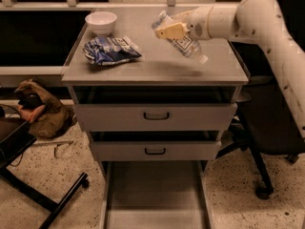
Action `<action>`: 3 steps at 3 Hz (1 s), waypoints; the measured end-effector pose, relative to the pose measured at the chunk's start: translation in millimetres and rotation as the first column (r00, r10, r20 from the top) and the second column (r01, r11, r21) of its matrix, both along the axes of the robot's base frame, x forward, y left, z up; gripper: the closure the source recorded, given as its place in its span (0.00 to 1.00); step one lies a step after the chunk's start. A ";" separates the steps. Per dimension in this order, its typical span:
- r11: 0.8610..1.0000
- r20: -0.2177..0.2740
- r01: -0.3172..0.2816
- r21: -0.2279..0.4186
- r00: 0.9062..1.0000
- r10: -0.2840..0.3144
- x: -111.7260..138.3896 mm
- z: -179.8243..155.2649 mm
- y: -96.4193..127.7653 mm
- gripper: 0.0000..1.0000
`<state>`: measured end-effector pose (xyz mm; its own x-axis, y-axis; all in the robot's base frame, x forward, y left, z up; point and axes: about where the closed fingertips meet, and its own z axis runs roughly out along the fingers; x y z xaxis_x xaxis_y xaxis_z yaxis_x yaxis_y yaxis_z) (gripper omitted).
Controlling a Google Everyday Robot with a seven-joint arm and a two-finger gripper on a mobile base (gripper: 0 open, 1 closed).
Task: Pick blue plastic bottle from bottom drawer and place on counter
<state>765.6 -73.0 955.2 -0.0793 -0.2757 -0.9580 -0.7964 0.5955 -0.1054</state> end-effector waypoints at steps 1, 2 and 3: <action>0.999 -0.032 0.005 -0.046 0.999 -0.007 12.6 -50.5 0.9 1.00; 0.998 -0.033 0.006 -0.056 0.999 -0.008 11.6 -56.6 0.8 1.00; 0.997 -0.035 0.009 -0.076 0.999 -0.011 3.0 -66.5 -2.4 1.00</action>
Offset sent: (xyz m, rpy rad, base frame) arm -0.0313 -0.0188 -0.1641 -0.1688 0.1363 0.0012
